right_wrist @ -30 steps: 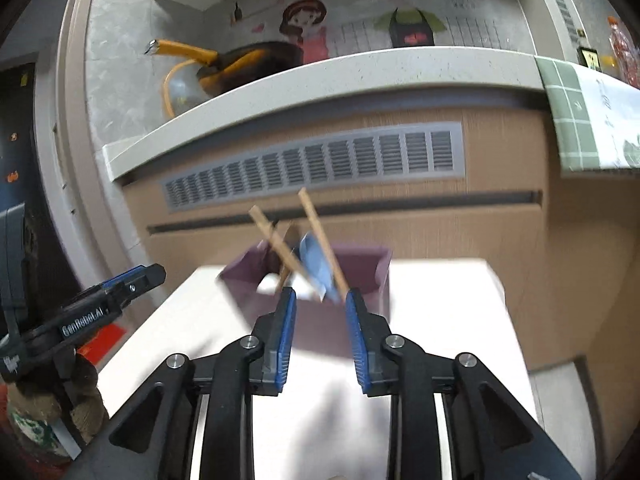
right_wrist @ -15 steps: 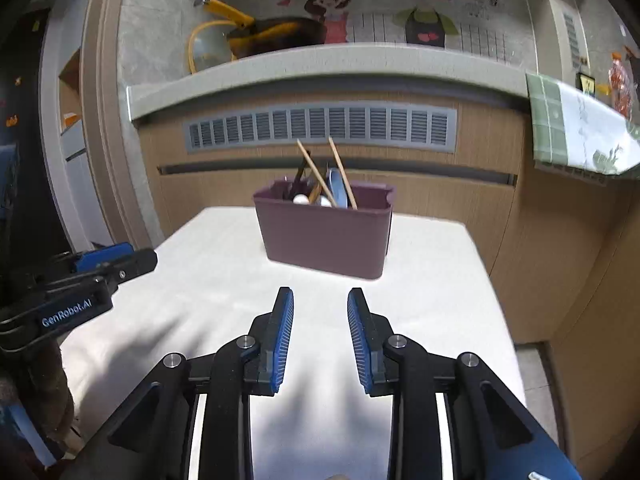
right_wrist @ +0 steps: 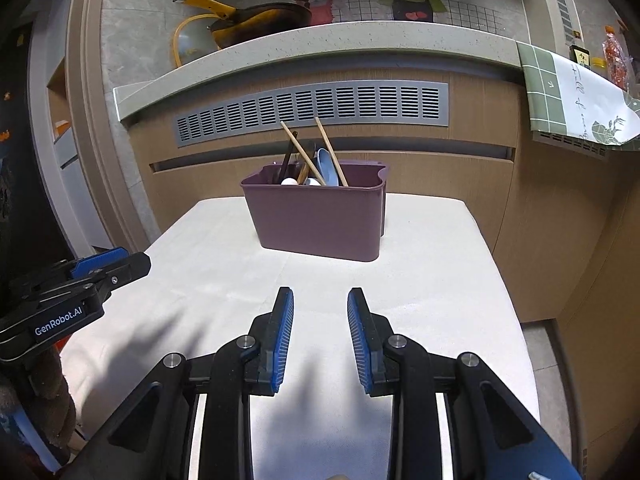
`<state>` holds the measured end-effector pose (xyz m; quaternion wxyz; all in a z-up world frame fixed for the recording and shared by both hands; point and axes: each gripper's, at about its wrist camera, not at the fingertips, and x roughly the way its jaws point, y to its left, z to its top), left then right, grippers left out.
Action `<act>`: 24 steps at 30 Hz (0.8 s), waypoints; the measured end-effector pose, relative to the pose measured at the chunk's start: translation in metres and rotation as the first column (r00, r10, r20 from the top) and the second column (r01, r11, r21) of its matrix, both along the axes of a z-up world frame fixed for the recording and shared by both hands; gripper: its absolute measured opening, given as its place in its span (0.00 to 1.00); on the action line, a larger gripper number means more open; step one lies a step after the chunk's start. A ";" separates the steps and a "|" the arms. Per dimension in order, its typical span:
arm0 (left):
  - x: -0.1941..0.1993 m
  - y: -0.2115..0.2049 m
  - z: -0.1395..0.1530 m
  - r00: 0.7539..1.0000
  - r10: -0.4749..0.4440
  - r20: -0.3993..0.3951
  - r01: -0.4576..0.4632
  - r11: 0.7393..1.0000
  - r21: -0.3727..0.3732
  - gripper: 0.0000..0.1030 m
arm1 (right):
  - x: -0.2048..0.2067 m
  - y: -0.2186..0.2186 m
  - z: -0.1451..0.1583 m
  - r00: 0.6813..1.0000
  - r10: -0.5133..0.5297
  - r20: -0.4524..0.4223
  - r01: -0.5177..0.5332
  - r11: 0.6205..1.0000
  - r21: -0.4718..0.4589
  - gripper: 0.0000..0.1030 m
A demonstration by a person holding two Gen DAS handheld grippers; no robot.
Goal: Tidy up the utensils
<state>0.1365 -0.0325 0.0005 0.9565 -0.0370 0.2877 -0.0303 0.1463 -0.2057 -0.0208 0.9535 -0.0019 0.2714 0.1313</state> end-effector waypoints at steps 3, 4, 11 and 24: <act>0.000 0.000 0.000 1.000 -0.001 -0.001 0.001 1.000 0.000 0.37 | 0.000 0.000 -0.001 1.000 -0.001 -0.003 0.001 1.000 -0.002 0.26; 0.000 0.000 0.000 1.000 0.000 -0.001 0.000 1.000 0.000 0.37 | 0.000 0.000 -0.001 1.000 -0.002 -0.004 0.002 1.000 -0.001 0.26; 0.000 0.000 -0.001 1.000 -0.003 -0.005 0.003 1.000 -0.001 0.37 | 0.001 0.000 -0.001 1.000 -0.003 -0.008 0.003 1.000 0.001 0.26; 0.001 -0.001 -0.004 1.000 -0.009 -0.014 0.008 1.000 -0.003 0.37 | 0.001 0.000 -0.002 1.000 -0.008 -0.013 0.008 1.000 0.000 0.26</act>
